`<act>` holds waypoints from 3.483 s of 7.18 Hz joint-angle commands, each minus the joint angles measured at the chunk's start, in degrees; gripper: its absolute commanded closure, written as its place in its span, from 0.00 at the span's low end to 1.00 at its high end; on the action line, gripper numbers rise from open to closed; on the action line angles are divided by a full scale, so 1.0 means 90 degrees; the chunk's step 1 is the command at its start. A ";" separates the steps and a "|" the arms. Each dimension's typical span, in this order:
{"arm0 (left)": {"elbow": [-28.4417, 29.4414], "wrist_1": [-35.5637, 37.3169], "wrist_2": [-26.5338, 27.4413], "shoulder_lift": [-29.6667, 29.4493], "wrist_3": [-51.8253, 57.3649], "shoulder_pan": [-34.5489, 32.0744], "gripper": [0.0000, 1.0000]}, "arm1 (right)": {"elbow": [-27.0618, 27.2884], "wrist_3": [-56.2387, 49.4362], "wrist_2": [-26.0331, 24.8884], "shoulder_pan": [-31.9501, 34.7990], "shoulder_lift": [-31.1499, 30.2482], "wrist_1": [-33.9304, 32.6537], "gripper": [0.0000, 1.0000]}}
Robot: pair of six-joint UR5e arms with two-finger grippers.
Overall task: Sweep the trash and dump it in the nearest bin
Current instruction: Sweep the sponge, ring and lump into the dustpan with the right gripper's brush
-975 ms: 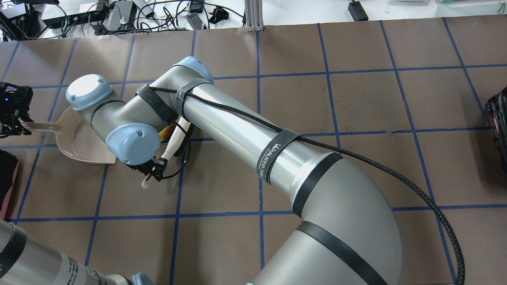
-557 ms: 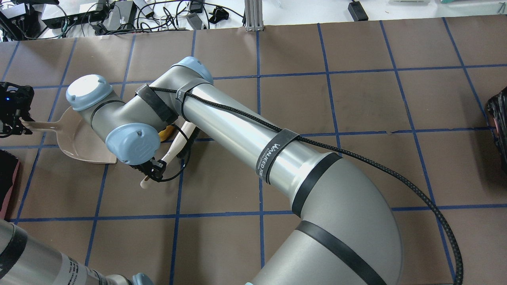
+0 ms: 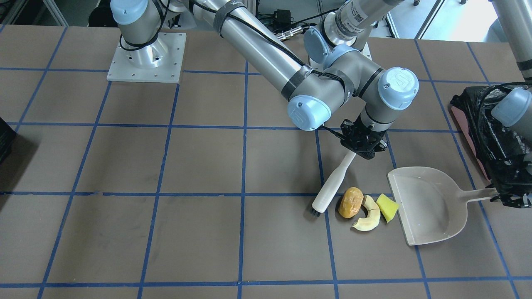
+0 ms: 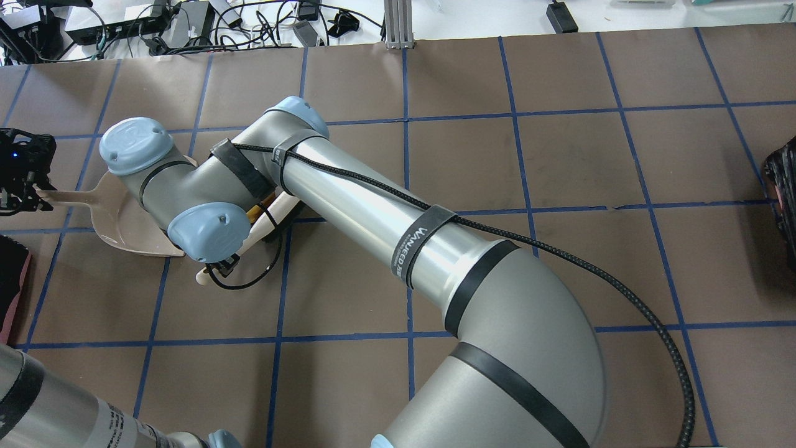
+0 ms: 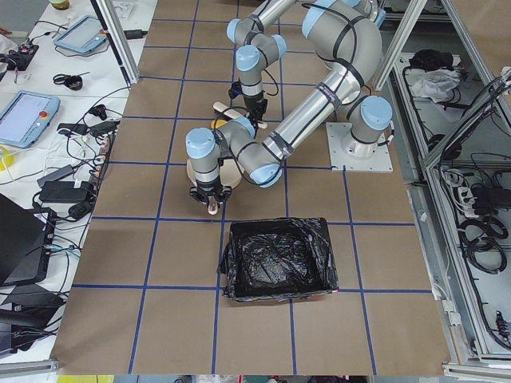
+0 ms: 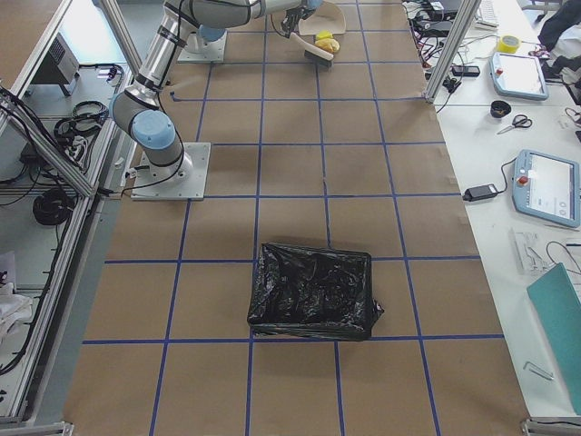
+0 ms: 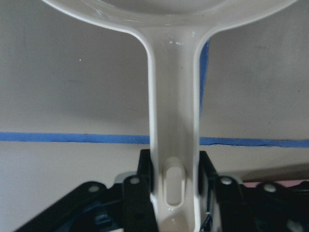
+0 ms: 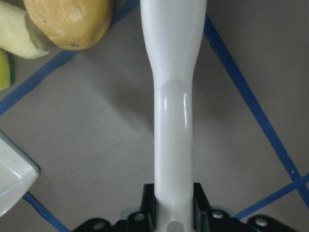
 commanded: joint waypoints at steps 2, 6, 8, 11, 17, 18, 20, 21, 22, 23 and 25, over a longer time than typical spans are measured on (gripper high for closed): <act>0.0000 0.0045 0.0079 -0.0079 0.0000 -0.0052 1.00 | -0.0186 -0.1471 0.0681 0.0006 0.0177 -0.0031 1.00; 0.0010 0.0054 0.0079 -0.0089 0.0000 -0.0062 1.00 | -0.0304 -0.4873 0.1121 0.0006 0.0236 0.0028 1.00; 0.0010 0.0103 0.0079 -0.0099 0.0010 -0.0062 1.00 | -0.0294 -0.6898 0.1151 -0.0004 0.0236 0.0193 1.00; 0.0000 0.0103 0.0079 -0.0108 0.0000 -0.0062 1.00 | -0.0246 -0.8487 0.0682 -0.0052 0.0042 0.0525 1.00; 0.0010 0.0113 0.0021 -0.0109 0.0068 -0.0062 1.00 | -0.0109 -0.3429 0.0780 -0.0101 -0.0438 0.0741 1.00; 0.0029 0.0007 -0.0057 0.0017 0.0078 -0.0062 1.00 | -0.0148 -0.3160 0.0789 -0.0101 -0.0322 0.0586 1.00; 0.0087 -0.0684 -0.1071 0.0165 -0.0038 0.0229 1.00 | -0.0352 -0.2340 0.0770 -0.0092 0.0155 -0.0193 1.00; 0.0097 -0.0765 -0.1537 0.0233 -0.0049 0.0473 1.00 | -0.0517 -0.2395 0.0760 -0.0091 0.0225 -0.0225 1.00; 0.0107 -0.1008 -0.1677 0.0301 -0.0049 0.0620 1.00 | -0.0519 -0.2579 0.0741 -0.0091 0.0178 -0.0139 1.00; 0.0117 -0.1020 -0.1679 0.0389 -0.0059 0.0660 1.00 | -0.0509 -0.2697 0.0741 -0.0091 0.0158 -0.0022 1.00; 0.0476 -0.1689 -0.1727 0.0662 -0.0136 0.1069 1.00 | -0.0325 -0.2776 0.0266 -0.0101 -0.0270 0.0727 1.00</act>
